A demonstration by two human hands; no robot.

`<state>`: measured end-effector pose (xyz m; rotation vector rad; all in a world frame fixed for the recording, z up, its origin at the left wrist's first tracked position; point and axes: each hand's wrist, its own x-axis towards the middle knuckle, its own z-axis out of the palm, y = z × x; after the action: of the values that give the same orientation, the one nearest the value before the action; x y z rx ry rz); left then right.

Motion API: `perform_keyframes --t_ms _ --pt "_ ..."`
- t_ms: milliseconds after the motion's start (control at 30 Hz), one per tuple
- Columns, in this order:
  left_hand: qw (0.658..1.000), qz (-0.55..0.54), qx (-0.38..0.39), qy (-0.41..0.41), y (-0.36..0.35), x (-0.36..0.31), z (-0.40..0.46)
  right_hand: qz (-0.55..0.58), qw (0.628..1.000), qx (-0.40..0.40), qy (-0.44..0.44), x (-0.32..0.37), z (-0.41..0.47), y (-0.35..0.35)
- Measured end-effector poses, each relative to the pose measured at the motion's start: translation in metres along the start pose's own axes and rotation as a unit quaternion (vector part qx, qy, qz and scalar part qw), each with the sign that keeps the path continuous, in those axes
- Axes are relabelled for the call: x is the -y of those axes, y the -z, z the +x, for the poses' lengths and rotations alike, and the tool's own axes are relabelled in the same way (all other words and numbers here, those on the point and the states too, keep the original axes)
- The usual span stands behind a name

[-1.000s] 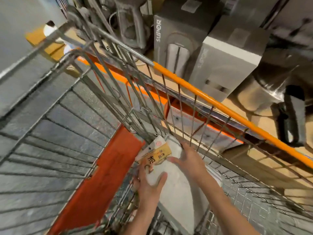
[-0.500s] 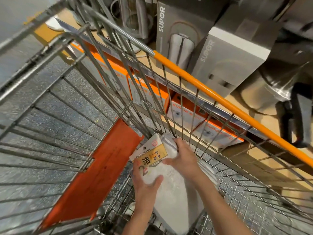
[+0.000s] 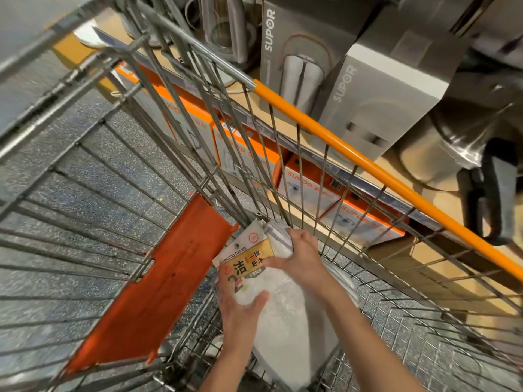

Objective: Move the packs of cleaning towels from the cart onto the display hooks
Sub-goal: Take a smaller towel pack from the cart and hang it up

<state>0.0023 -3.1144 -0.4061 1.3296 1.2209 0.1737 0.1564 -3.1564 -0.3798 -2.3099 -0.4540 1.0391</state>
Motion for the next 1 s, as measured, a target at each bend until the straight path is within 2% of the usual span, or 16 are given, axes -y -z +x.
perform_keyframes --t_ms 200,400,533,1000 --pt "1.0 -0.006 -0.006 0.005 0.0 -0.001 0.0 0.062 0.998 0.008 0.002 0.005 -0.007 0.001" --pt "1.0 -0.011 -0.003 0.017 0.002 -0.001 -0.001 0.062 0.998 -0.005 0.014 0.006 -0.011 0.001" --pt "1.0 -0.013 -0.005 0.017 0.001 -0.002 -0.003 0.059 0.998 0.02 0.021 0.006 -0.012 0.006" --pt "1.0 -0.005 0.003 0.013 0.001 -0.004 -0.002 0.063 0.998 0.007 -0.027 0.005 -0.013 0.001"
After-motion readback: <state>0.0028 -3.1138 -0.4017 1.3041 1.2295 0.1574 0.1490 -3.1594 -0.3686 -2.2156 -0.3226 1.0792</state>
